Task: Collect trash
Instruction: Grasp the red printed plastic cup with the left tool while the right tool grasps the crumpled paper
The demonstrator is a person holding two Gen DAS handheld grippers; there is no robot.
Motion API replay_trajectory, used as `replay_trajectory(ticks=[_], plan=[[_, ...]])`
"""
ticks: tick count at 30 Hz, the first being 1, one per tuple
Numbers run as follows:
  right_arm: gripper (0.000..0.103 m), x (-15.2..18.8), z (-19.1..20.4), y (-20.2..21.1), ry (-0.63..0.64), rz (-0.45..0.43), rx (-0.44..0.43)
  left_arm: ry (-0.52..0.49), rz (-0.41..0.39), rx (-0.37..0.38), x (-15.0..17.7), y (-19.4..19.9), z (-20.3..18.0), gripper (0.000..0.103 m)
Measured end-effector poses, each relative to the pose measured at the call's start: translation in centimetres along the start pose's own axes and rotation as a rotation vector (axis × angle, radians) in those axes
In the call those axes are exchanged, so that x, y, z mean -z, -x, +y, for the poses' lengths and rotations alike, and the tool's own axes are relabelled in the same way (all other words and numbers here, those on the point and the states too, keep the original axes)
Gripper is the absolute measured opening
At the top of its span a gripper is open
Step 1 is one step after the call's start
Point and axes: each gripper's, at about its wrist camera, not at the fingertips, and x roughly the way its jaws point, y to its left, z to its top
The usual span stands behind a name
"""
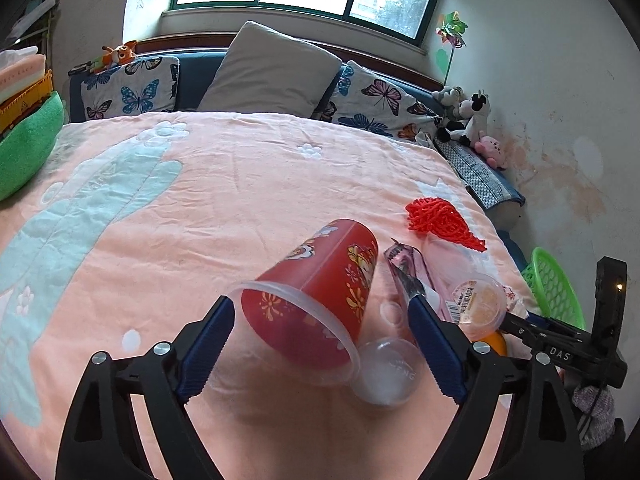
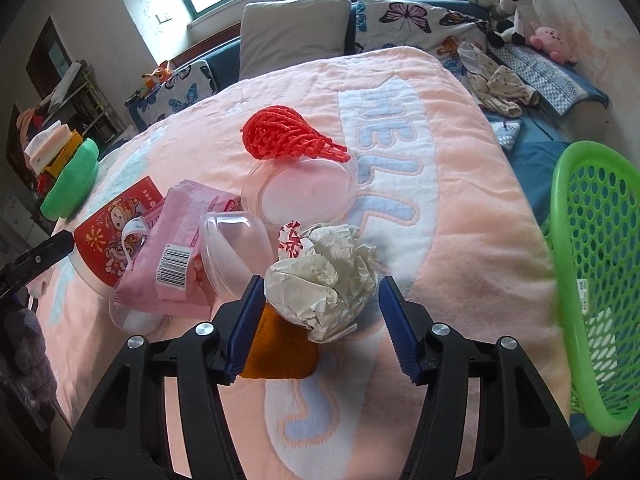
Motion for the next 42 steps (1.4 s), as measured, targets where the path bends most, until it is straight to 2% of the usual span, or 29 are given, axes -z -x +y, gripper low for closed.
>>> replay_trajectory(ticks=[4, 14, 24, 28, 42], plan=[[0.054, 0.0, 0.1, -0.2, 0.003, 0.001, 0.004, 0.012, 0.008, 0.028, -0.3, -1.0, 0.8, 0.087], [0.051, 0.1, 0.4, 0.5, 0.004, -0.017, 0.010, 0.052, 0.042, 0.045, -0.1, -3.6, 2.4, 0.088], [0.051, 0.1, 0.7, 1.8, 0.017, -0.046, 0.027, 0.100, 0.022, 0.066, 0.2, -4.1, 4.0, 0.089], [0.051, 0.1, 0.9, 2.1, 0.022, -0.054, 0.036, 0.112, 0.005, 0.065, 0.4, -3.9, 4.6, 0.093], [0.051, 0.1, 1.5, 2.3, 0.032, -0.061, 0.033, 0.161, -0.004, 0.092, -0.5, -5.5, 6.4, 0.096]])
